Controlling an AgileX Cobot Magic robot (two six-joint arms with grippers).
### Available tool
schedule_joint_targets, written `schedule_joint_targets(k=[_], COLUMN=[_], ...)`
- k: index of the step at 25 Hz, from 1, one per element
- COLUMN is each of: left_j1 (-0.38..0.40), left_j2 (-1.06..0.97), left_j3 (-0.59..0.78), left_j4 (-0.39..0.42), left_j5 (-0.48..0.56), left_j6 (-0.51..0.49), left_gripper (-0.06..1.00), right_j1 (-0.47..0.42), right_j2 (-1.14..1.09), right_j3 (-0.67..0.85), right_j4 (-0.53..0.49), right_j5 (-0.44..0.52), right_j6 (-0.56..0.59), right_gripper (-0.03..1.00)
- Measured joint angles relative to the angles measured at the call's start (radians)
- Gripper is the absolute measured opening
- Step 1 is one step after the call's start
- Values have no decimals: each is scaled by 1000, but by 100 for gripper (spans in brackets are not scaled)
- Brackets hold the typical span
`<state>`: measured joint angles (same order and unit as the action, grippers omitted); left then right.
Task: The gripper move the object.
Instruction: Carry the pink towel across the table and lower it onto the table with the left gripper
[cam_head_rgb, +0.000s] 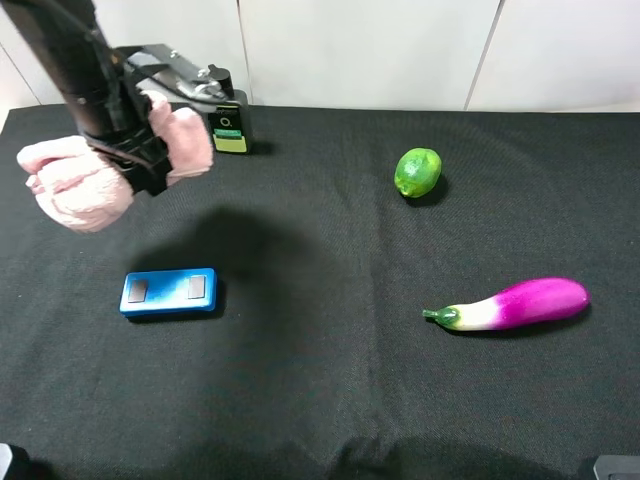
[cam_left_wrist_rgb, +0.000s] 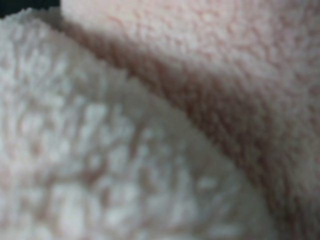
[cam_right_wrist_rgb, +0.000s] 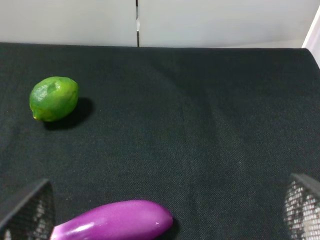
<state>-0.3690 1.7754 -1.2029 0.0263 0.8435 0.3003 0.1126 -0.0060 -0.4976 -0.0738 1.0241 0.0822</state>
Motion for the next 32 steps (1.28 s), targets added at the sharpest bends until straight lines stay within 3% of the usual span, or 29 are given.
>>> schedule_joint_targets(k=[12, 21, 32], left_j1=[-134, -213, -227], left_j2=[0, 0, 0], left_j3=[-115, -122, -122], left_j4=[-18, -26, -74], left_j5=[19, -81, -199], left_j6=[-163, -294, -350], left_gripper=[57, 57, 57], right_j1=[0, 0, 0], right_j2=[0, 0, 0], right_j3=[0, 0, 0], right_j4=[0, 0, 0], right_j5=[0, 0, 0], right_j6=[0, 0, 0], right_gripper=[69, 69, 69])
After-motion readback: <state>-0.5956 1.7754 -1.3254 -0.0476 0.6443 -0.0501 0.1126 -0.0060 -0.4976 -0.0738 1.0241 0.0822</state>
